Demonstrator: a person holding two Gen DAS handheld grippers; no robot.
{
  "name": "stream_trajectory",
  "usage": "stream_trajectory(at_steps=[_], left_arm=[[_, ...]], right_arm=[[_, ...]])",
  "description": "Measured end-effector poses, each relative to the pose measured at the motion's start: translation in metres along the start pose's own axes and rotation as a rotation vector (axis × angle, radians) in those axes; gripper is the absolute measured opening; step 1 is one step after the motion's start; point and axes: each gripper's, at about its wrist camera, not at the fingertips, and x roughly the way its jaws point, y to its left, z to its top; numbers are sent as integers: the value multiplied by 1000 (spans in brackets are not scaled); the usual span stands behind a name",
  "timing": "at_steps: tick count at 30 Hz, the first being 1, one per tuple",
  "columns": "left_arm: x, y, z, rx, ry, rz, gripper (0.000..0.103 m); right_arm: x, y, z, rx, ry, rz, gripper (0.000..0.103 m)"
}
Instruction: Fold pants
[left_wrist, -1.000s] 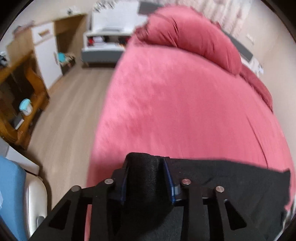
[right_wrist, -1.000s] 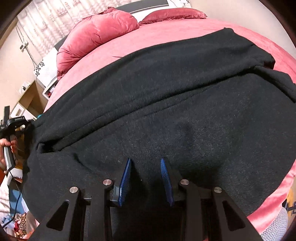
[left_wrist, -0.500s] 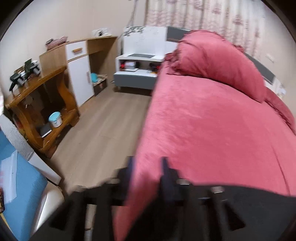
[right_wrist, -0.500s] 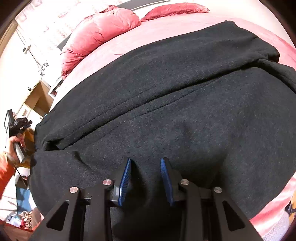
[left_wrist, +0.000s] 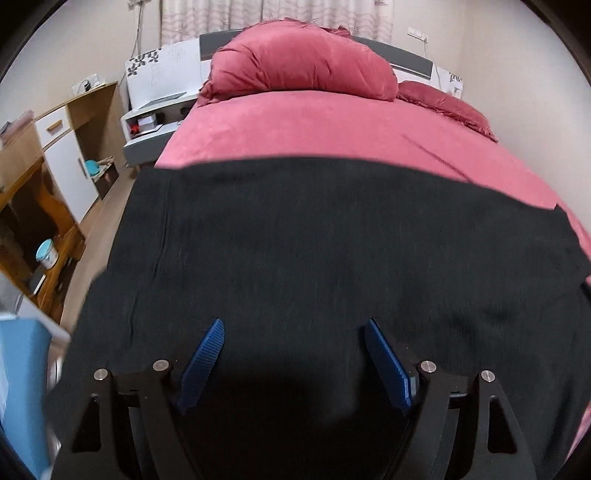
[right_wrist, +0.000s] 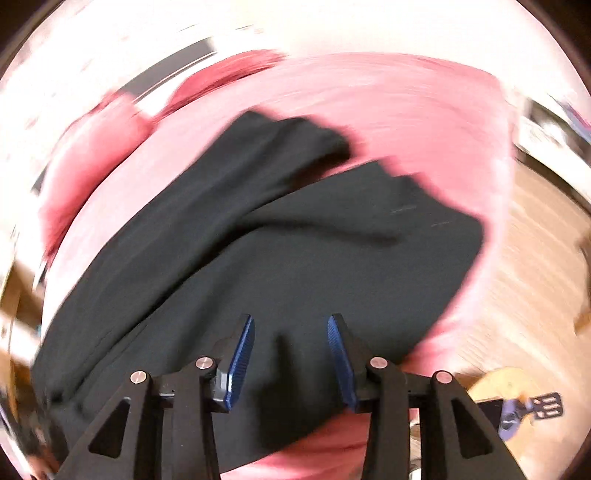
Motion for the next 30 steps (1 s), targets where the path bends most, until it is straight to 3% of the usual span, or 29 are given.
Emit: stream_trajectory(at_steps=[3, 5, 9, 12, 13, 15, 17, 19, 21, 23, 26, 28, 30], left_arm=[[4, 4, -22, -24, 43, 34, 89], [0, 8, -34, -46, -5, 38, 93], [2, 6, -39, -61, 2, 49, 97], [3, 0, -42, -53, -9, 73, 99], [3, -1, -43, -54, -12, 76, 99], [0, -1, -44, -61, -12, 78, 100], [2, 6, -45, -67, -6, 77, 101], [2, 7, -45, -69, -1, 78, 101], [3, 11, -40, -68, 4, 79, 102], [4, 13, -36, -70, 14, 77, 102], [7, 17, -32, -75, 19, 73, 102], [9, 18, -30, -74, 15, 73, 102], [11, 19, -30, -76, 16, 71, 102]], right_arm=[[5, -47, 28, 154, -9, 58, 45], [12, -66, 40, 223, -21, 50, 45], [27, -95, 67, 210, -69, -120, 45], [40, -110, 75, 188, -47, -198, 45], [46, -115, 73, 193, -26, -196, 45], [56, -123, 68, 227, 18, -94, 52], [51, -123, 62, 226, -19, -42, 51], [50, -119, 58, 218, 15, 32, 27], [44, -110, 59, 168, 53, 70, 17], [15, -94, 70, 69, -33, 41, 16], [-38, -94, 84, 56, -182, 24, 15], [-34, -111, 85, 64, -152, -56, 13], [-3, -139, 73, 106, -20, -173, 10]])
